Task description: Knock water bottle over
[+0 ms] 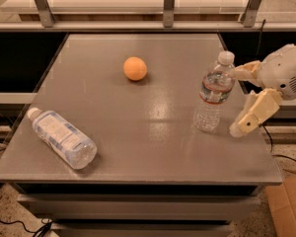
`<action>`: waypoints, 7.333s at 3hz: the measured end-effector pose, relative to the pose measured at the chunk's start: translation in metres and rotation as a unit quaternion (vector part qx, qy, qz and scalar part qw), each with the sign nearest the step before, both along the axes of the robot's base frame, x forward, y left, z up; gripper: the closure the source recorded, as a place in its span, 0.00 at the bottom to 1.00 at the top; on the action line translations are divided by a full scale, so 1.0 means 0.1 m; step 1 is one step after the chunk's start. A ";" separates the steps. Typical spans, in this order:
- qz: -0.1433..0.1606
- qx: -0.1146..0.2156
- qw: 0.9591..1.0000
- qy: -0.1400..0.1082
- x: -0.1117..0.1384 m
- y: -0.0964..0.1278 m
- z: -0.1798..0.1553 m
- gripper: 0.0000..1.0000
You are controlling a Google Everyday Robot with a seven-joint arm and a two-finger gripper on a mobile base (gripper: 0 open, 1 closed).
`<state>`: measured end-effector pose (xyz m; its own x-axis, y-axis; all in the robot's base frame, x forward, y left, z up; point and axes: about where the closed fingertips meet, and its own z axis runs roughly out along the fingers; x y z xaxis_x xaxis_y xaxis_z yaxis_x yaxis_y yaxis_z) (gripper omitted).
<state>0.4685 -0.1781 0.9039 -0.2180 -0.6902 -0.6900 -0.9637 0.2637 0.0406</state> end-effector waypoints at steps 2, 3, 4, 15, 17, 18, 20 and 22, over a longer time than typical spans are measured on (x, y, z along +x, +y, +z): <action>-0.025 0.098 0.995 0.013 0.11 0.00 -0.17 0.00; -0.036 0.144 0.989 -0.010 0.13 0.03 -0.12 0.00; -0.035 0.172 0.984 -0.029 0.16 0.08 -0.07 0.00; 0.186 -0.179 0.947 -0.190 0.36 0.59 0.56 1.00; 0.213 -0.281 0.908 -0.227 0.15 0.95 0.50 1.00; 0.234 -0.321 0.888 -0.231 0.03 1.09 0.35 1.00; 0.285 -0.353 0.865 -0.216 -0.16 1.32 -0.01 1.00; 0.326 -0.360 0.853 -0.193 -0.31 1.54 -0.33 1.00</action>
Offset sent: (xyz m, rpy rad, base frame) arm 0.0170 -0.0063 -0.0191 0.3288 -0.0093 -0.0997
